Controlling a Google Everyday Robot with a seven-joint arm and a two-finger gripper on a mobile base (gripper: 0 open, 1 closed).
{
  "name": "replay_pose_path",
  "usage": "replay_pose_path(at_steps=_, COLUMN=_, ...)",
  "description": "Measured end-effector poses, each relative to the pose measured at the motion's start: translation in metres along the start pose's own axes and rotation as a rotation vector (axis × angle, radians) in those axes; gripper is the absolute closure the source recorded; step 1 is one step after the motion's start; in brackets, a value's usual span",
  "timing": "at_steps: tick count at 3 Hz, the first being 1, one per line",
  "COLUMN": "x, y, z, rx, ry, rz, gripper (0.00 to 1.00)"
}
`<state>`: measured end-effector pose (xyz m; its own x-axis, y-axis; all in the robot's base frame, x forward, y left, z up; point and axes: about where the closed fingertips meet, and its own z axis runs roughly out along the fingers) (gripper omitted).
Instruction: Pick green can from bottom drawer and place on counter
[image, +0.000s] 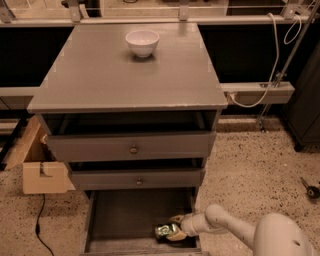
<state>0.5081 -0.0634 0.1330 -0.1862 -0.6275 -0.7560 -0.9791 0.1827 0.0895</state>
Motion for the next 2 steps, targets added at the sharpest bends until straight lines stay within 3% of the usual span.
replay_pose_path(at_steps=1, x=-0.024, y=0.006, z=-0.039, rx=-0.026, ry=-0.124, rz=-0.06, gripper=0.89)
replay_pose_path(at_steps=2, x=-0.044, y=0.008, z=-0.101, rx=-0.007, ry=-0.157, rz=-0.133, gripper=1.0)
